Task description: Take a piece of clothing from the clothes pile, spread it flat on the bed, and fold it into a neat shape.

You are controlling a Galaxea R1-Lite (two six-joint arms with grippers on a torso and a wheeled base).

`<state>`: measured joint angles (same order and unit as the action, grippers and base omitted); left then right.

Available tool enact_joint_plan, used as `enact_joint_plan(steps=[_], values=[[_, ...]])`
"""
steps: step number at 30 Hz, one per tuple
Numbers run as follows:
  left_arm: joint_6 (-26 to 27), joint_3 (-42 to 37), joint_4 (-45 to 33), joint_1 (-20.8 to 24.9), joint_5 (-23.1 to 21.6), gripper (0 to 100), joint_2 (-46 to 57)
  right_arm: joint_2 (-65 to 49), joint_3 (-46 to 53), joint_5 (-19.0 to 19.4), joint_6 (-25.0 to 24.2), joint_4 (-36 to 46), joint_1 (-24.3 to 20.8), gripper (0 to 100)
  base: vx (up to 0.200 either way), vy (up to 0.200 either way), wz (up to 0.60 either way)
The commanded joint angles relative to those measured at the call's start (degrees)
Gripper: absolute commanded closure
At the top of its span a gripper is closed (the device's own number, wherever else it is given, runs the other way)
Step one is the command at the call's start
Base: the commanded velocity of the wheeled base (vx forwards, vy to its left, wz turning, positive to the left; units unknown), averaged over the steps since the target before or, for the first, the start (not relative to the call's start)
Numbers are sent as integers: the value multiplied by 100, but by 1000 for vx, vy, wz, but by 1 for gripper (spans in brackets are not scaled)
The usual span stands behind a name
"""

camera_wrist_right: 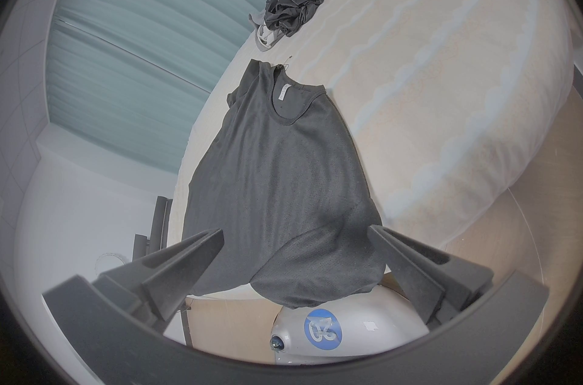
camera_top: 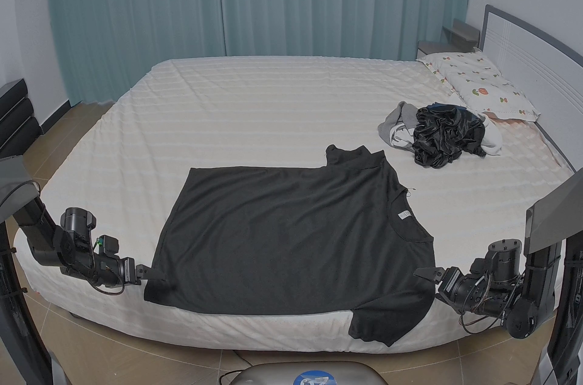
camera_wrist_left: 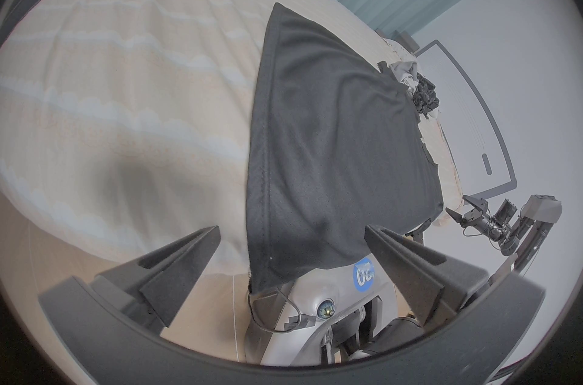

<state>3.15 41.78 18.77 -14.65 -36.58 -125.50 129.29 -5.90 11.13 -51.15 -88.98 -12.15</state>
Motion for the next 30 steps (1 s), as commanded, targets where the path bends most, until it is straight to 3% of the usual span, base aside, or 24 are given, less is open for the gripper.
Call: enact_joint_plan(steps=[1, 9, 14, 25, 26, 30], values=[[11, -64, -5, 121, 20, 0, -27, 17, -8, 3, 0, -67, -24, 0, 0, 0, 0], [204, -144, 12, 340, 64, 0, -71, 8, -16, -6, 9, -67, -24, 0, 0, 0, 0], [204, -170, 56, 472, 292, 0, -97, 17, -16, 3, 0, -67, -33, 0, 0, 0, 0], [63, -179, 39, 507, 310, 0, -80, 96, 10, 3, 44, -67, -41, 0, 0, 0, 0], [2, -196, 39, 499, 310, 100, -62, 96, 19, -6, 53, -67, -50, 0, 0, 0, 0], [-385, -275, 47, 481, 310, 100, -1, 105, 19, -14, 53, -67, -112, 0, 0, 0, 0]])
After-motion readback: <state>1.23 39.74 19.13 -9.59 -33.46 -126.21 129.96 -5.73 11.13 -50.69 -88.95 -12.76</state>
